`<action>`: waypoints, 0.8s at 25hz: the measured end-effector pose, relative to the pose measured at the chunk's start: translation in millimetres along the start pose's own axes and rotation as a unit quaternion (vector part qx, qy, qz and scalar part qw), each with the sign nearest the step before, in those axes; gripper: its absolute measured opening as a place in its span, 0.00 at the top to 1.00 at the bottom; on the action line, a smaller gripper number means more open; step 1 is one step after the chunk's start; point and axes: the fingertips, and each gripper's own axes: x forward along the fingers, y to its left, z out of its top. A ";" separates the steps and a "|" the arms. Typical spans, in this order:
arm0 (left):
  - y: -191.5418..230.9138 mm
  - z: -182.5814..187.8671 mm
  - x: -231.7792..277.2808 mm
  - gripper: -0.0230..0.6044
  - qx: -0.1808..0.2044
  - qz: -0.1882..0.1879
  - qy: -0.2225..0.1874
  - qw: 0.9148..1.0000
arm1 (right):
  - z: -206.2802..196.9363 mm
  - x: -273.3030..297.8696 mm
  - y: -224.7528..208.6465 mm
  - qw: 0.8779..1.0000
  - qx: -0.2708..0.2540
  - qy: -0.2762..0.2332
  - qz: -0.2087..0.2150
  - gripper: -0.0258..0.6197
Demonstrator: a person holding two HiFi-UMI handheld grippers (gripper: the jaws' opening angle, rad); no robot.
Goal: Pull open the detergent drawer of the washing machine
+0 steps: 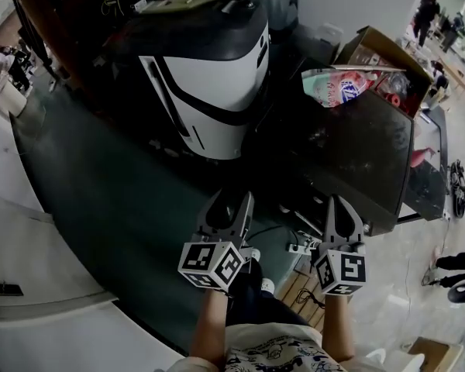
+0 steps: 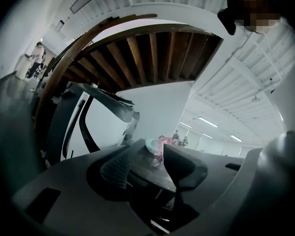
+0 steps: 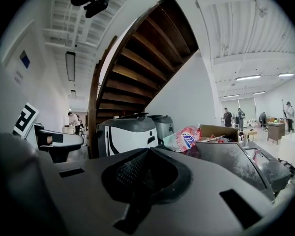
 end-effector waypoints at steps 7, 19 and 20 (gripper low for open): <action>27.3 -42.1 41.7 0.63 -0.080 -0.029 0.038 0.996 | -18.0 38.9 2.8 1.000 -0.003 0.009 0.007 0.94; 54.5 -119.0 92.4 0.58 -0.187 -0.077 0.080 0.976 | -58.8 77.8 -0.6 1.000 0.007 0.029 0.005 0.94; 57.3 -124.4 95.8 0.57 -0.196 -0.080 0.082 0.974 | -61.7 79.7 -1.2 1.000 0.007 0.031 0.003 0.94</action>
